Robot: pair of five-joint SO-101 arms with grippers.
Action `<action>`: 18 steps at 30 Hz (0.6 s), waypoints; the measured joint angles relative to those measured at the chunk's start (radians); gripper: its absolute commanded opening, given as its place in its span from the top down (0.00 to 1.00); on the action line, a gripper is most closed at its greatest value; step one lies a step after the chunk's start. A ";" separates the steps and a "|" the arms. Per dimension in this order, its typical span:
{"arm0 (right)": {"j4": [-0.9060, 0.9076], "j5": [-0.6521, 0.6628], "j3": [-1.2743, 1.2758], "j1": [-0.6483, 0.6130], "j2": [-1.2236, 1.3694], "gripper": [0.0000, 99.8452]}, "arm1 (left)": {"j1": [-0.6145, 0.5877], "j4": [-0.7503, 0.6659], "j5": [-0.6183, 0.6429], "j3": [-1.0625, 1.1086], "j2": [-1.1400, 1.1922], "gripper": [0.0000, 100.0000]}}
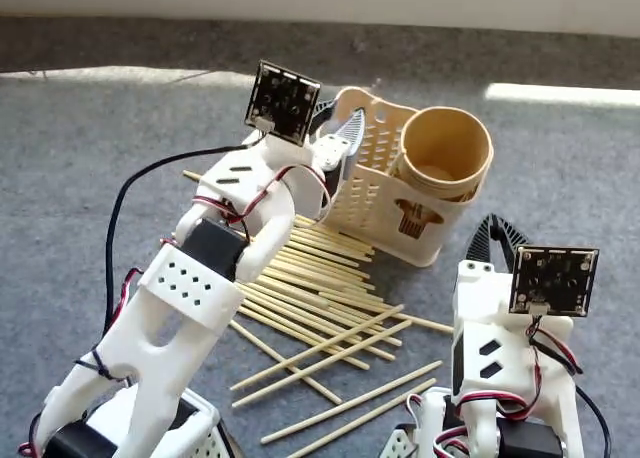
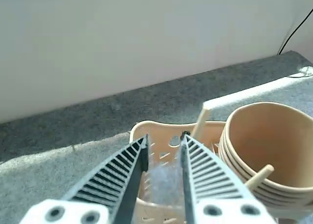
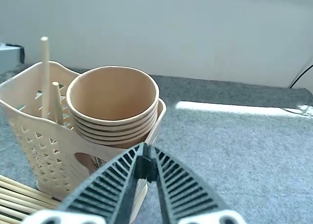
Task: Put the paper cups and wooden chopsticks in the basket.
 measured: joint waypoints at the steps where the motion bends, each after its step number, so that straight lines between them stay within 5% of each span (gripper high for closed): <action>1: 0.000 0.000 0.000 0.000 0.000 0.99 | 0.000 0.040 -0.008 -0.023 0.000 0.88; 18: 0.000 0.000 0.000 0.000 0.000 0.99 | 0.000 0.678 -0.068 -0.181 0.000 0.88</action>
